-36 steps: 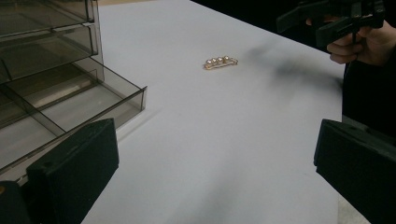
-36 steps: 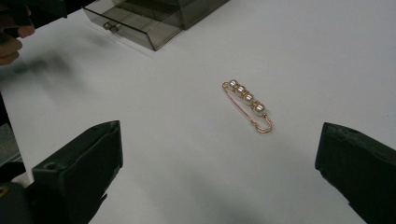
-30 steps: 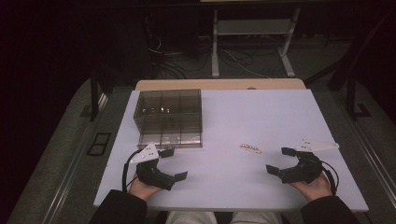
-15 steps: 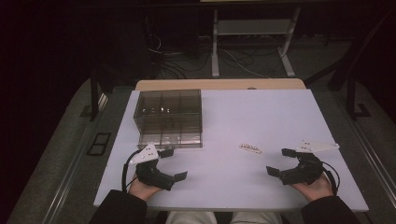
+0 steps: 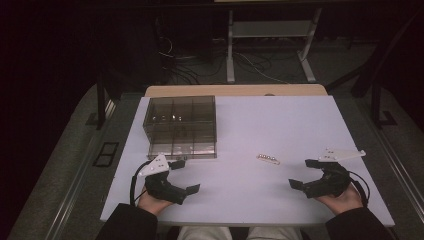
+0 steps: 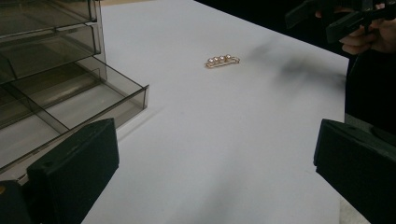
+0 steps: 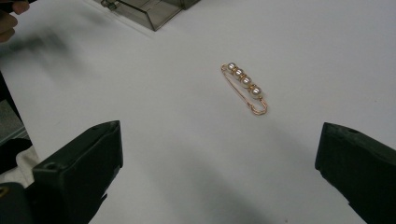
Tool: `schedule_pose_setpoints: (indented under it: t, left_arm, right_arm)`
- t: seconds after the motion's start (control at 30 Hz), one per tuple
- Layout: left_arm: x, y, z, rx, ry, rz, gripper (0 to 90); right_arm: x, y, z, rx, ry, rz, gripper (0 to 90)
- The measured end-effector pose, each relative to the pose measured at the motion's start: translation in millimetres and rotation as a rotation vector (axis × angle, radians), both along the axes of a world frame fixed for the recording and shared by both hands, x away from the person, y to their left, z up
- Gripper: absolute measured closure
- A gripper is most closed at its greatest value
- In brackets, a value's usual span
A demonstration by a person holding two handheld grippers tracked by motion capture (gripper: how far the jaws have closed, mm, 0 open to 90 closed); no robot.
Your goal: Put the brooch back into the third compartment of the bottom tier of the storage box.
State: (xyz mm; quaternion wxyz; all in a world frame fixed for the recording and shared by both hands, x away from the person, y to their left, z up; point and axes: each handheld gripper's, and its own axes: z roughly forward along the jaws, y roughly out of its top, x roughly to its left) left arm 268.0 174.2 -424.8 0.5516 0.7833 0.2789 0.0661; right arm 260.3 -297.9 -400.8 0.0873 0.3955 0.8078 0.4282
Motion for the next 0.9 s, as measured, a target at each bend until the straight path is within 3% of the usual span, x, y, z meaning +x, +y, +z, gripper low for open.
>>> schedule_pose_setpoints:
  t: [0.4, 0.9]
  left_arm:
    - [0.1, 0.5, -0.2, 0.002, 0.001, -0.002, 0.0]
    - [0.4, 0.4, -0.5, 0.004, 0.003, -0.004, 0.0]
  right_arm:
    - [14.6, 1.9, 17.3, -0.043, 0.008, 0.027, 0.3]
    - [30.7, 8.2, 24.2, -0.074, 0.036, 0.054, 0.3]
